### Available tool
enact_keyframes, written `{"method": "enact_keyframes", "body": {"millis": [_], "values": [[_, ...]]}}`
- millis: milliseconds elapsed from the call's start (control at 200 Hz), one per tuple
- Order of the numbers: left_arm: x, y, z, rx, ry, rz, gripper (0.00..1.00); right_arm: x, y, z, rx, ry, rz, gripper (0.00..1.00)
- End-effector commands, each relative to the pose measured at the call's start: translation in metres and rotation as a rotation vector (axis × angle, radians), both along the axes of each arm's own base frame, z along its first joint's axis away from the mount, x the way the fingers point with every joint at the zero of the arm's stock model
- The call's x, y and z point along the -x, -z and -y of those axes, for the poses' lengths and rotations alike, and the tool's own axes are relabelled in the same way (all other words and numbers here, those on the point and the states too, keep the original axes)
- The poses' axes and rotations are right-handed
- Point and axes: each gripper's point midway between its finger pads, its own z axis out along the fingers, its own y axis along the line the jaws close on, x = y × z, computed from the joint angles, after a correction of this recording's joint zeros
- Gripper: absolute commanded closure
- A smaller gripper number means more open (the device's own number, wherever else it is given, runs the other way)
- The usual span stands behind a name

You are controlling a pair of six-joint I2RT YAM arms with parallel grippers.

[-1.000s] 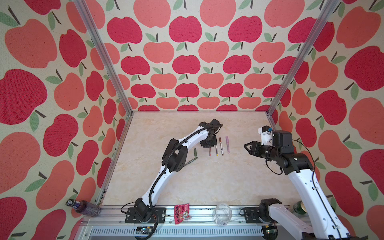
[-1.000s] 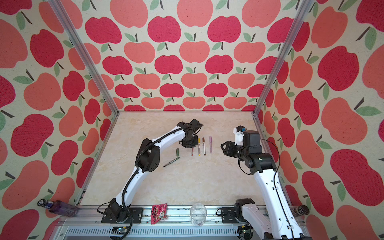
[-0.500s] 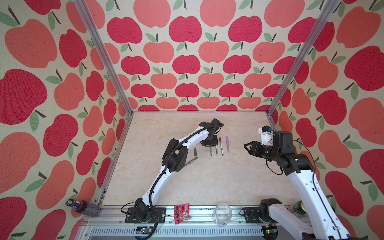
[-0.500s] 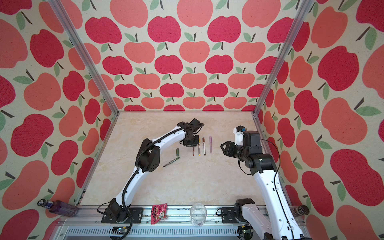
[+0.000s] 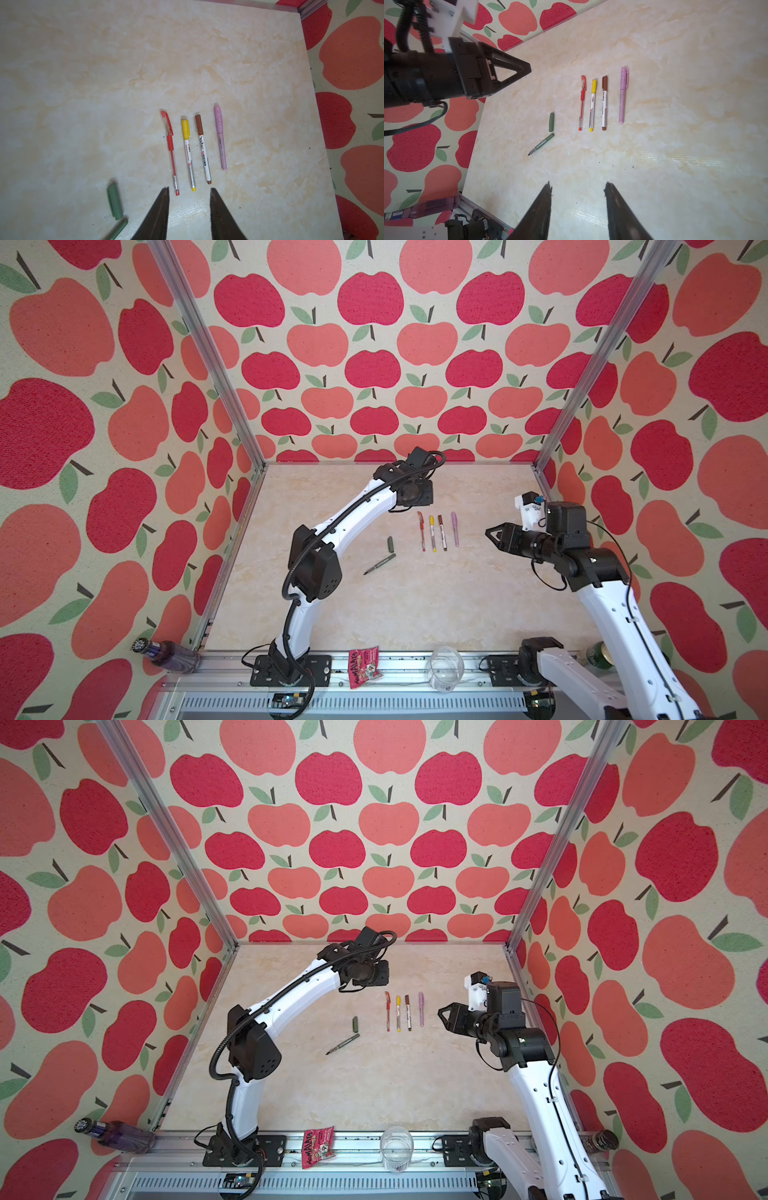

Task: Insert the pens into the pen caps
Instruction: 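Open the left gripper and lift it away from the red pen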

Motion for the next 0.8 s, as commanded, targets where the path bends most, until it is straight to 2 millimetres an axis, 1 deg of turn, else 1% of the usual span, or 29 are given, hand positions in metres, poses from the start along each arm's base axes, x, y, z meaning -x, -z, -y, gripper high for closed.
{"method": "enact_keyframes", "body": {"millis": [0, 25, 100, 105, 175, 235, 270, 350, 445, 520, 605, 665, 715, 795], "values": [[0.004, -0.024, -0.042, -0.034, -0.063, 0.106, 0.62, 0.005, -0.016, -0.006, -0.032, -0.021, 0.016, 0.55], [0.008, -0.029, -0.051, -0.019, -0.080, 0.115, 0.62, 0.005, -0.016, -0.006, -0.029, -0.024, 0.011, 0.55], [0.020, -0.031, -0.078, 0.015, -0.122, 0.116, 0.61, 0.007, -0.012, -0.010, -0.010, -0.034, -0.011, 0.55], [0.021, -0.028, -0.079, 0.012, -0.123, 0.111, 0.61, 0.007, -0.012, -0.011, -0.009, -0.037, -0.012, 0.55], [0.033, -0.027, -0.102, 0.042, -0.158, 0.106, 0.60, 0.008, -0.009, -0.017, 0.016, -0.050, -0.029, 0.56], [0.044, -0.018, -0.120, 0.060, -0.182, 0.084, 0.59, 0.008, -0.006, -0.023, 0.036, -0.060, -0.042, 0.55], [0.051, -0.014, -0.128, 0.076, -0.191, 0.075, 0.56, 0.007, -0.004, -0.027, 0.046, -0.068, -0.050, 0.56], [0.067, -0.002, -0.144, 0.108, -0.203, 0.046, 0.48, 0.005, 0.003, -0.037, 0.084, -0.081, -0.072, 0.56], [0.082, 0.012, -0.163, 0.125, -0.224, 0.023, 0.38, 0.004, 0.014, -0.055, 0.144, -0.114, -0.099, 0.56], [0.091, 0.017, -0.177, 0.149, -0.240, 0.022, 0.31, 0.000, 0.023, -0.070, 0.193, -0.139, -0.125, 0.56], [0.096, 0.019, -0.192, 0.187, -0.258, 0.030, 0.23, -0.008, 0.032, -0.087, 0.255, -0.161, -0.145, 0.56], [0.098, 0.019, -0.202, 0.220, -0.270, 0.032, 0.20, -0.015, 0.038, -0.096, 0.303, -0.171, -0.157, 0.56], [0.098, 0.020, -0.209, 0.245, -0.280, 0.031, 0.19, -0.023, 0.038, -0.105, 0.331, -0.180, -0.162, 0.56], [0.099, 0.030, -0.216, 0.278, -0.279, 0.001, 0.18, -0.036, 0.042, -0.119, 0.375, -0.195, -0.173, 0.56]]}}
